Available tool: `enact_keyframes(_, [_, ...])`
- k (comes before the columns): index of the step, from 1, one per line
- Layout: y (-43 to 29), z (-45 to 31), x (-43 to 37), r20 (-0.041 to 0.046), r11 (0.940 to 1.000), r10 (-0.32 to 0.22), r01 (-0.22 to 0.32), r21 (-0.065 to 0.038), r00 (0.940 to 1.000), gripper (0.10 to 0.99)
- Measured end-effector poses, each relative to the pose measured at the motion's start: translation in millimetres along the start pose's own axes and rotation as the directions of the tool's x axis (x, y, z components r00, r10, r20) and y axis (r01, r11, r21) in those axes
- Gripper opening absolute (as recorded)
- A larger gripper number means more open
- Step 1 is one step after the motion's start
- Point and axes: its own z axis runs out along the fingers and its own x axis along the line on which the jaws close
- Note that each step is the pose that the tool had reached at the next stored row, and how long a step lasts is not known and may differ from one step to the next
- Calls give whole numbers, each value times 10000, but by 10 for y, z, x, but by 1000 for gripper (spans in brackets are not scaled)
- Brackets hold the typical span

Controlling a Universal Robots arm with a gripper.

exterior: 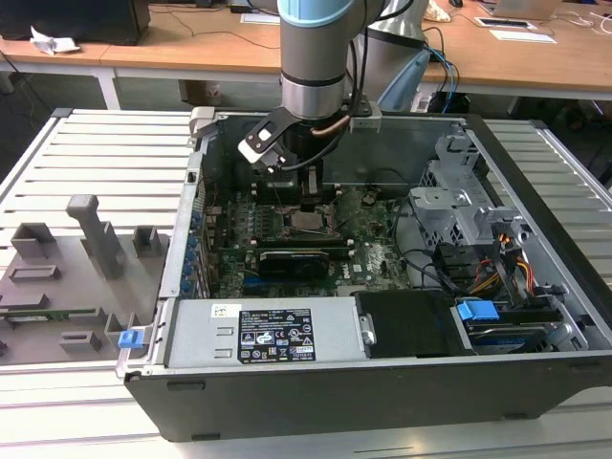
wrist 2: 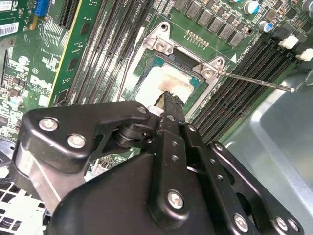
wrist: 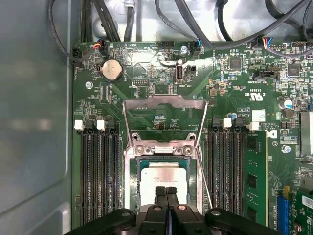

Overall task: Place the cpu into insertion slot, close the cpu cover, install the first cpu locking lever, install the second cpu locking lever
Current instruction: 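Close the cpu cover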

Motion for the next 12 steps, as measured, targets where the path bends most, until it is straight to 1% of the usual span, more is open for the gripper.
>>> enact_keyframes(9, [2, -43, 1, -2, 10000, 0, 0, -1, 10000, 106])
enact_keyframes(10, [3, -47, 1, -31, 10000, 1, -1, -1, 10000, 106])
enact_keyframes(12, [3, -61, 1, -28, 10000, 1, -1, 1, 10000, 106])
